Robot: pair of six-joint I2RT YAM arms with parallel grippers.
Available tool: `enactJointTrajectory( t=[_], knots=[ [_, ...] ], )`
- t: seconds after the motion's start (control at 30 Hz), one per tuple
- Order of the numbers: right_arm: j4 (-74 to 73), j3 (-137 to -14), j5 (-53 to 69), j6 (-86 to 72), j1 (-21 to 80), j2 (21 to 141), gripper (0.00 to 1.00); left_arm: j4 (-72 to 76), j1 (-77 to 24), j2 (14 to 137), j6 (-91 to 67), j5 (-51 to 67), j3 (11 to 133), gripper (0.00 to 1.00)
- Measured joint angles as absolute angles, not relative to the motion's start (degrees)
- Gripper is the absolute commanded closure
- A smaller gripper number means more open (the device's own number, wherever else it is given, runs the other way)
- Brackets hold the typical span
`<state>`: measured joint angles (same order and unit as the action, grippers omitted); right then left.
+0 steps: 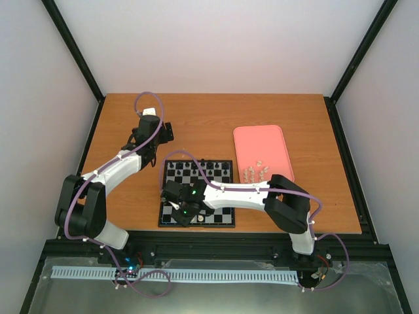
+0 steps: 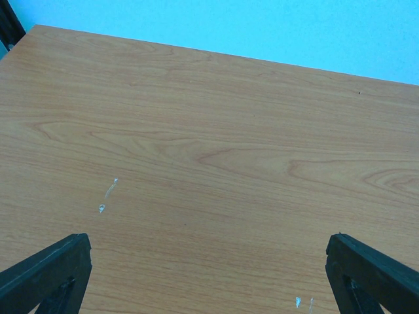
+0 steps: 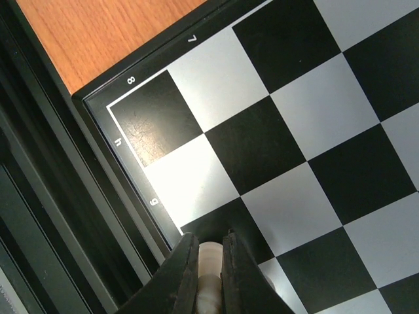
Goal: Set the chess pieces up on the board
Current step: Place the chess piece on the chessboard.
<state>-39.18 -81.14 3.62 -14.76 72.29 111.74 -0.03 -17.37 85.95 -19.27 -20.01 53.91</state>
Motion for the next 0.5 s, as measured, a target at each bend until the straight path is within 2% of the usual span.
enactJointTrajectory(
  t=[0.5],
  knots=[
    [-37.80, -81.14, 2.70, -14.59, 72.31, 112.27, 0.94, 0.03, -17.37, 85.41, -19.27, -19.94, 53.56, 0.00]
  ],
)
